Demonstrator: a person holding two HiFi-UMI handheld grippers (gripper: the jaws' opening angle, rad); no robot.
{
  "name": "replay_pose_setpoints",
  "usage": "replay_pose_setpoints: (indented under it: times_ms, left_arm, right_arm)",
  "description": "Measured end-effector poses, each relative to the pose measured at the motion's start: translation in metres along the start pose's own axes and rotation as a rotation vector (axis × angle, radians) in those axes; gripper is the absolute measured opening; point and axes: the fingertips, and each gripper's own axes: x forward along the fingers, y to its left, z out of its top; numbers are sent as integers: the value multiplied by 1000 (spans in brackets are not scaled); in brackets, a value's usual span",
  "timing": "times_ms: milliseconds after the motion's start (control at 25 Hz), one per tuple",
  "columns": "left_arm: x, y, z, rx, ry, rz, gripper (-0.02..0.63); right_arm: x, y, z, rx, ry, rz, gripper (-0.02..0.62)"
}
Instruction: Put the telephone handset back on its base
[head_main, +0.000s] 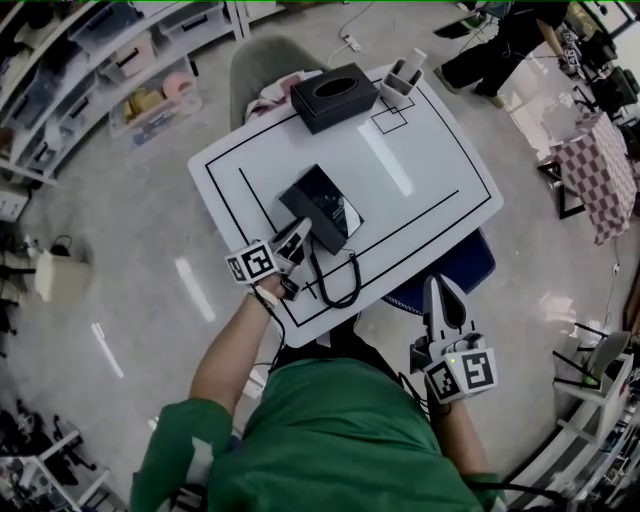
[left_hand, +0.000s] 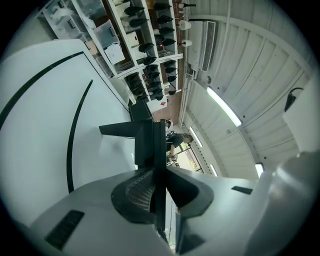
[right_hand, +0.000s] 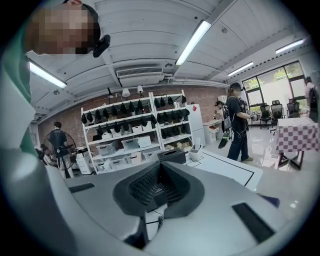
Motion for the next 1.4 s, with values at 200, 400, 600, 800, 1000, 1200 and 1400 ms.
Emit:
replay_pose_setpoints:
  times_ms: [200,400,600,800,1000,1200,1400]
  left_arm:
    - [0,14,-2,-23,2,24,81]
    - [-1,14,-3,-32,9,-2,81]
    - [-2,16,-1,-25,46,58,140]
    - [-6,23,-3,-28,49,162,196]
    - [-21,16,3,-91,-2,161,196]
    - [-35,-7,17,-42,-33,149,196]
    - [-48,-48,27,174,-6,176,178]
  right_arm:
    - [-2,0,-3,1,5,-4,21]
    - [-2,1,0,-3,-1,3,21]
    - [-1,4,4,-6,-7,19,21]
    - [2,5,6,-6,-14,38,21]
    - [2,5,9,-6,-22,56,21]
    - [7,4,16,-8,-42,84,21]
    - [14,7,23,-30,-58,118,21]
